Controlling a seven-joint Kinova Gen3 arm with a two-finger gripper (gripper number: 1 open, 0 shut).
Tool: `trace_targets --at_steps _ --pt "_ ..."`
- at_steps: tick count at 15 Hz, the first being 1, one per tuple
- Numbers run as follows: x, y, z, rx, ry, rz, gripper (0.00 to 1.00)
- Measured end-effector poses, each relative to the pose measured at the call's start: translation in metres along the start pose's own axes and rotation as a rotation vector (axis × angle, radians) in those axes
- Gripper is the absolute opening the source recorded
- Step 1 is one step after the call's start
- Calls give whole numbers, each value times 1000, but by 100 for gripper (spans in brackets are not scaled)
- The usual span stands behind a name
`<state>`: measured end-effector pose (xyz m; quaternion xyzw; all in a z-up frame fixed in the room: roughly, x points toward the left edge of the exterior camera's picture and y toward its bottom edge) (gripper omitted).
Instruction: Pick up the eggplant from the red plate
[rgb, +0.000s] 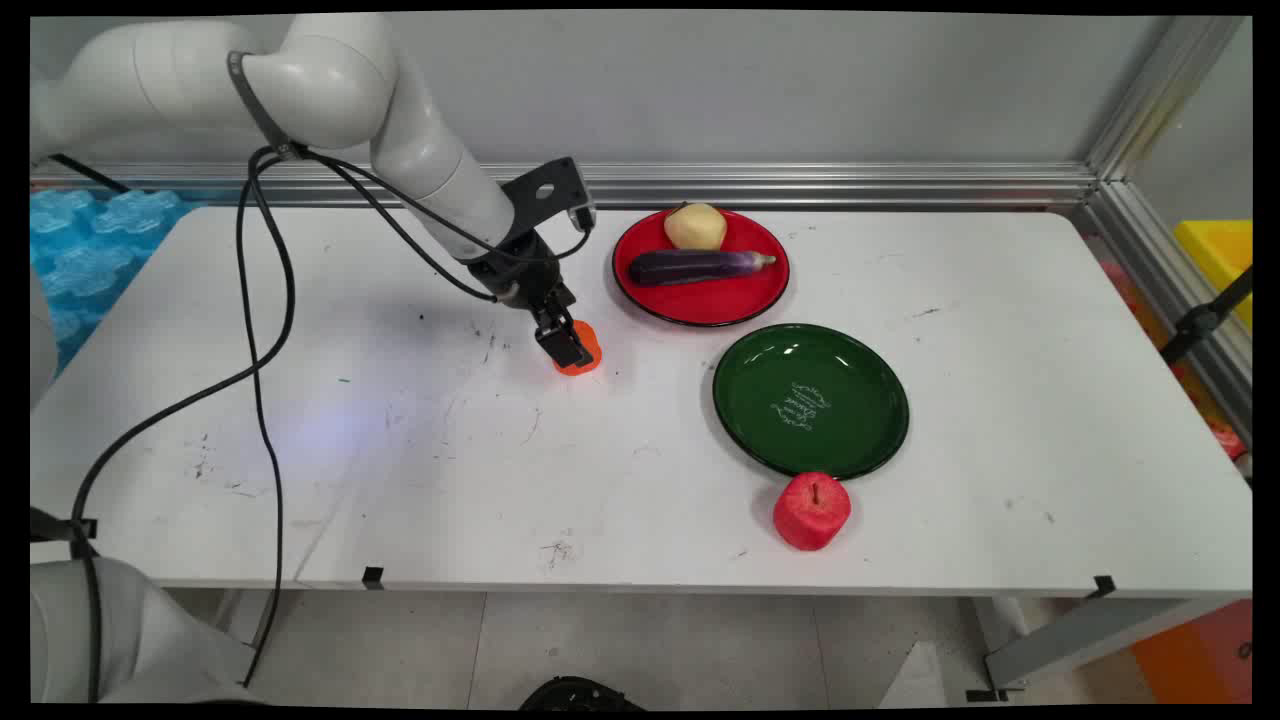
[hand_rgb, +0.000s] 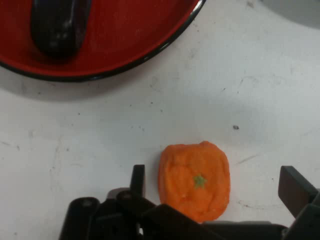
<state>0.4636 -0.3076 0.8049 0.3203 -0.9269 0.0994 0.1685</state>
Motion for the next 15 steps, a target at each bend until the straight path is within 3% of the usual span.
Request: trace_targets --at_steps 7,15 --pt "14 -11 -17 -4 -16 -22 100" --pt "72 -60 -19 45 25 10 100"
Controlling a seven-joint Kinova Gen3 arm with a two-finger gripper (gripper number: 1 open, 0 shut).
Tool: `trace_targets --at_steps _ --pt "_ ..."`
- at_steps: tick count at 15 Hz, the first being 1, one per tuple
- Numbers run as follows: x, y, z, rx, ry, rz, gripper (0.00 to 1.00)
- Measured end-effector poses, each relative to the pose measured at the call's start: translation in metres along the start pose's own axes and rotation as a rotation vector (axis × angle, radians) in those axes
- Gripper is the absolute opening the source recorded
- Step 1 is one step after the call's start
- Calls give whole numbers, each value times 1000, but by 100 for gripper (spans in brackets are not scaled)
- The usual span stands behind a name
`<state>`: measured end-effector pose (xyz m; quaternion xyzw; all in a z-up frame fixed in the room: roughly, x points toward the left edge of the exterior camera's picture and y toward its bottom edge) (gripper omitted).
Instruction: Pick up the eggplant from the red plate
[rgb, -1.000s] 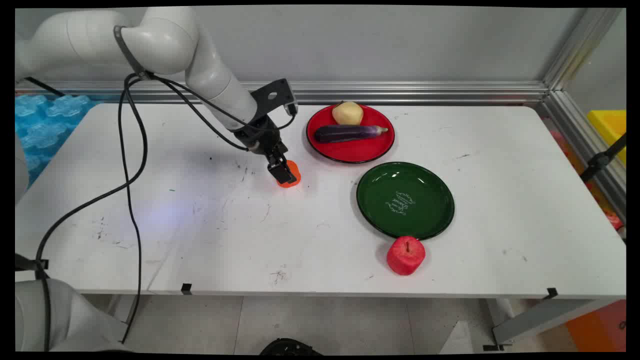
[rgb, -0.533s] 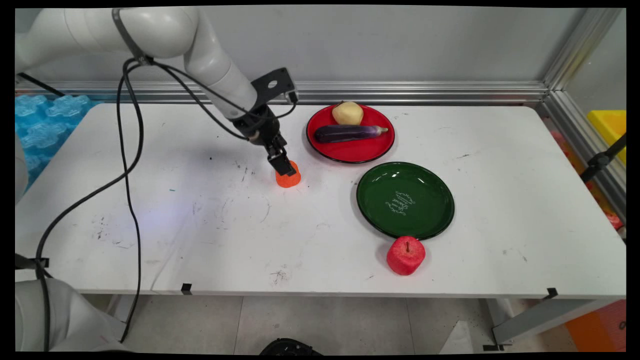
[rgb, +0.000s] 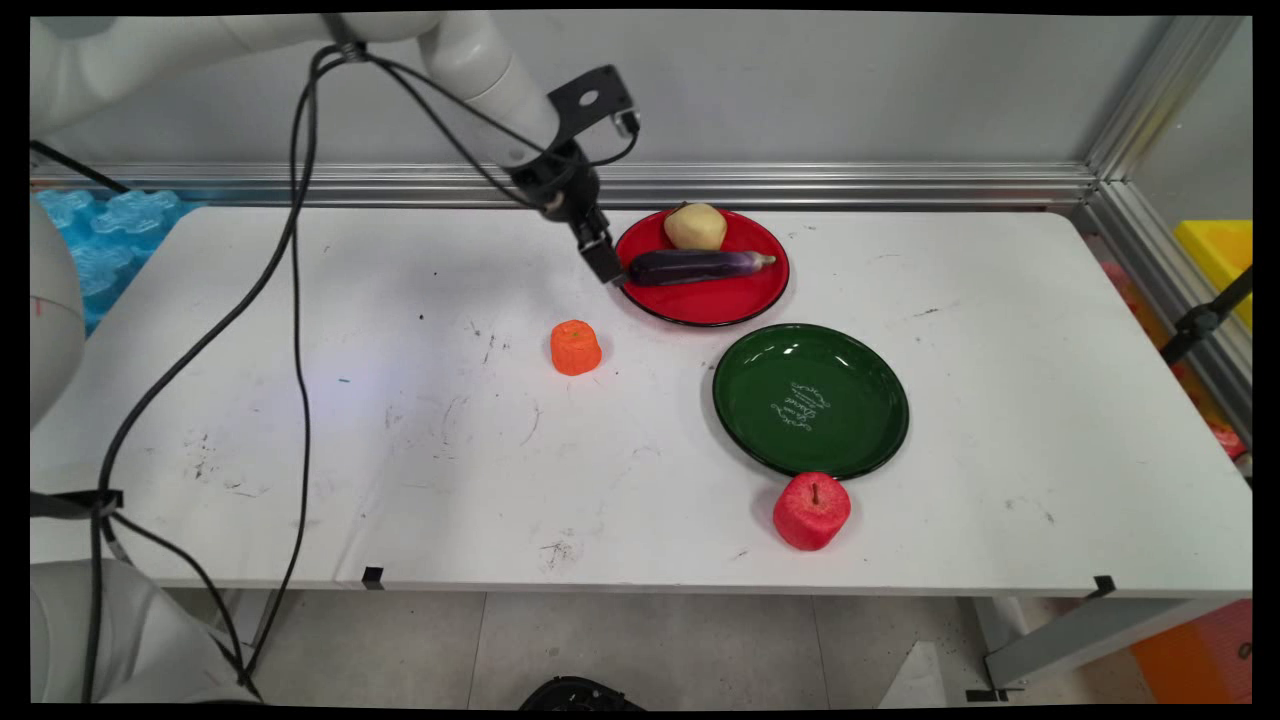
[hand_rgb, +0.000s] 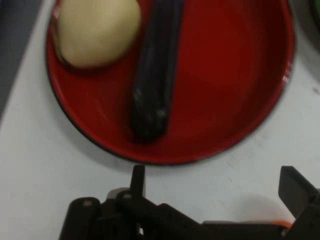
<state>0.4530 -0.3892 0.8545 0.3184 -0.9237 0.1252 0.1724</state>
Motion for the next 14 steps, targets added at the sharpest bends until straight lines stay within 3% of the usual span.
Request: trace_targets --at_steps 6,14 --pt "19 -25 26 29 7 43 100" --pt "22 -38 67 40 4 71 100"
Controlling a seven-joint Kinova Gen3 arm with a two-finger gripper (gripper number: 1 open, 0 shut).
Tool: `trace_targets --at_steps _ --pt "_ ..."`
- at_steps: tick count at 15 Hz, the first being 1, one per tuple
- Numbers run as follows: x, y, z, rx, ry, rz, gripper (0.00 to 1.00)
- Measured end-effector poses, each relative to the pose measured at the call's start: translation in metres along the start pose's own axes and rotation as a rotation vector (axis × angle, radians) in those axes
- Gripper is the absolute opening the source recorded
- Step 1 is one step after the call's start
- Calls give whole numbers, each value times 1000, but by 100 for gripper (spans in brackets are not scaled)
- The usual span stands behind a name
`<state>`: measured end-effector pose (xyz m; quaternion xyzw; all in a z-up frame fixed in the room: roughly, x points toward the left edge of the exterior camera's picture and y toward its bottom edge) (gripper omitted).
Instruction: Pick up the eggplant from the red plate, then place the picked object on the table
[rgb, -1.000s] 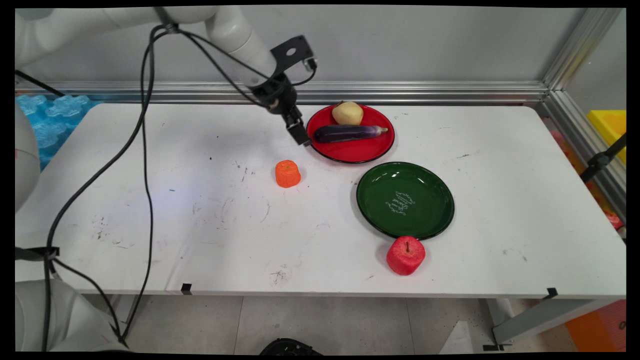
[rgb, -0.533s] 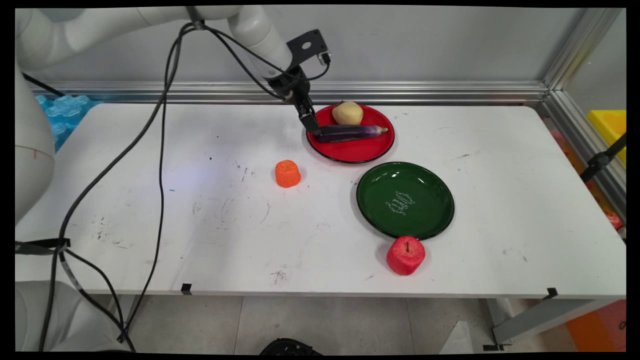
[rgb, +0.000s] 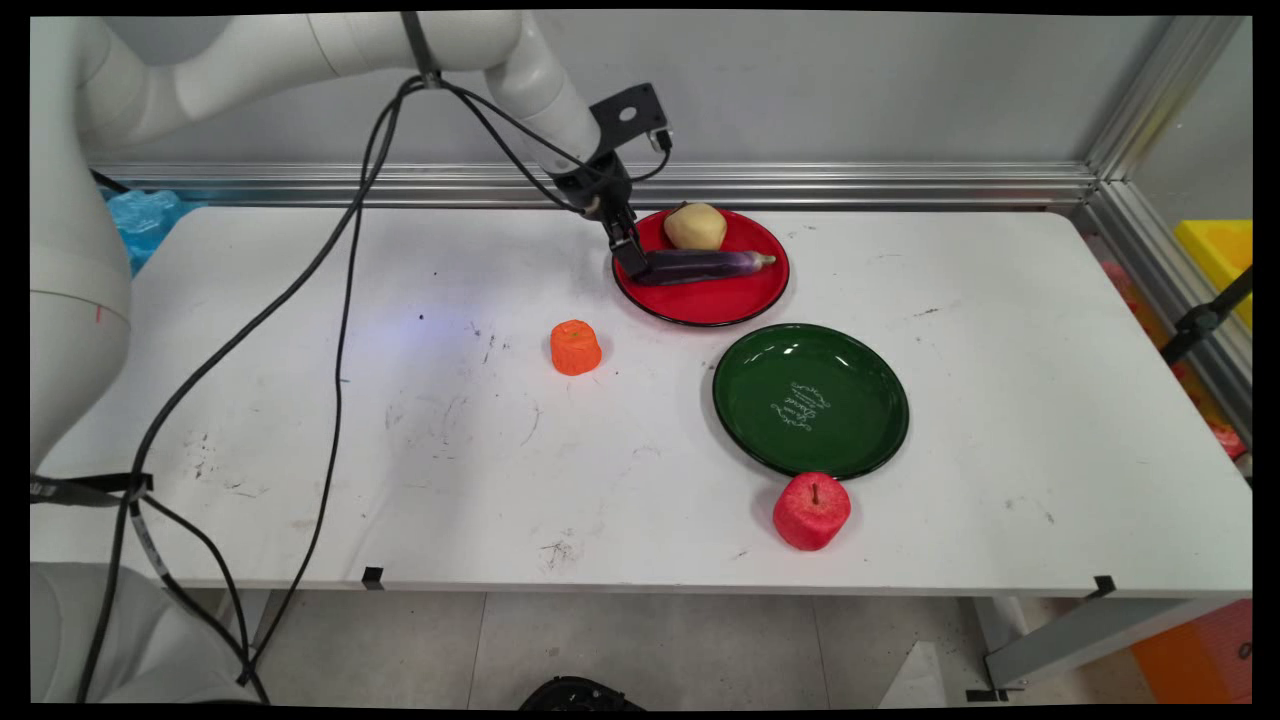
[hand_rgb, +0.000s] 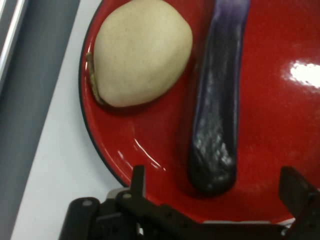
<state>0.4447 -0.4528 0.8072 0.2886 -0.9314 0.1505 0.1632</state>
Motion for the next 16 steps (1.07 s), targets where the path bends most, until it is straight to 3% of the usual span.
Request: trace_targets --at_steps 11,12,16 --pt "5 -5 36 -19 23 11 100" --pt "5 -5 39 -23 25 11 0" --pt "7 -3 45 -43 31 3 0"
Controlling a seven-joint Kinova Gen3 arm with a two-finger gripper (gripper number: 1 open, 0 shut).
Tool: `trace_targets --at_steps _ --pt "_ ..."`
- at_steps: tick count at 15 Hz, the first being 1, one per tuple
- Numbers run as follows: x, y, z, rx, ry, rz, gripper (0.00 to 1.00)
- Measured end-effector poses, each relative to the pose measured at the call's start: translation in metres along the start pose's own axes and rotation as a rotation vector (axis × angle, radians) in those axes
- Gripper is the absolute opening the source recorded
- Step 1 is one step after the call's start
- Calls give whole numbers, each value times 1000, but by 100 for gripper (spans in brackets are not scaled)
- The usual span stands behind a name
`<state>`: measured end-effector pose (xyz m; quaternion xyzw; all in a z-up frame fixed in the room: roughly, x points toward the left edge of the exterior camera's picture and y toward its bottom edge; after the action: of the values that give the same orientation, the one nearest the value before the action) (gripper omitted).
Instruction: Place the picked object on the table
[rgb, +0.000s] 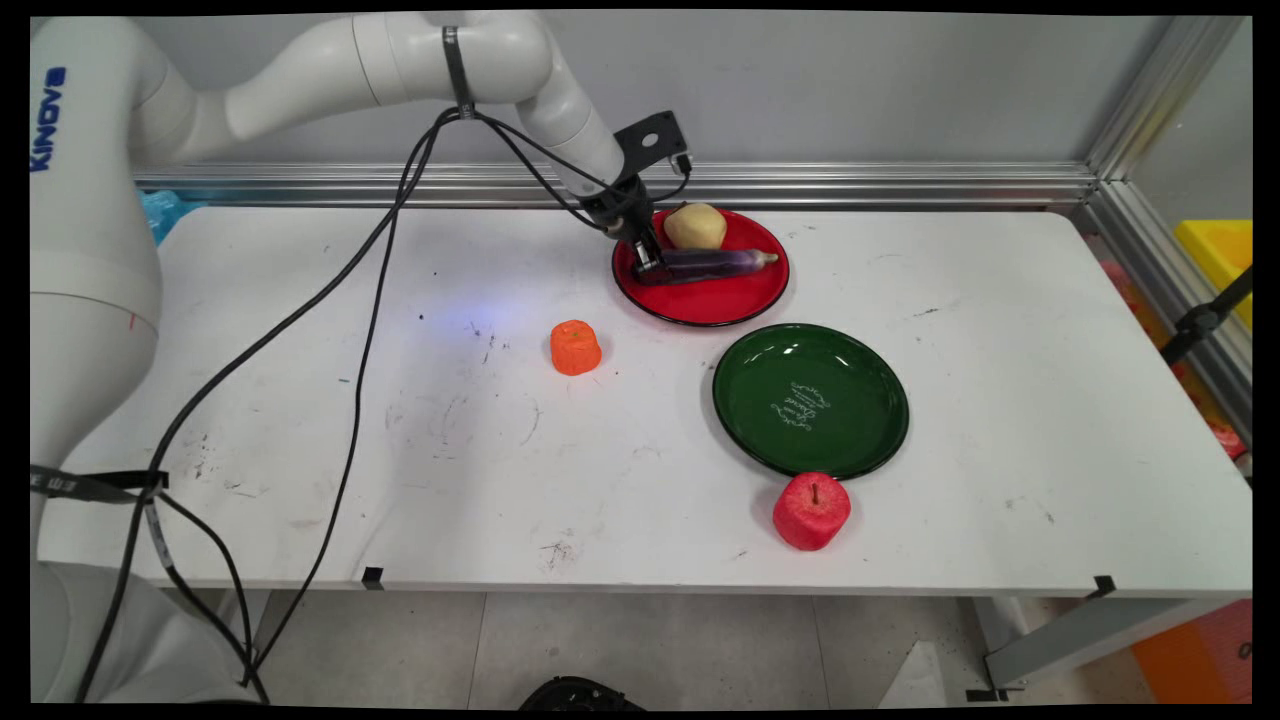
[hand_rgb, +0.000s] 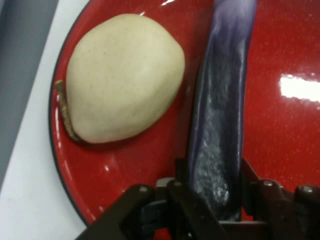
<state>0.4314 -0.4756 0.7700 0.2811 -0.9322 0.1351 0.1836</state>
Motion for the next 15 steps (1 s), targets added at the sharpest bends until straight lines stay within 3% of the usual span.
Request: trace_targets --at_steps 6,15 --pt "5 3 -6 -25 4 -10 0" --pt "26 26 -62 -45 10 -38 0"
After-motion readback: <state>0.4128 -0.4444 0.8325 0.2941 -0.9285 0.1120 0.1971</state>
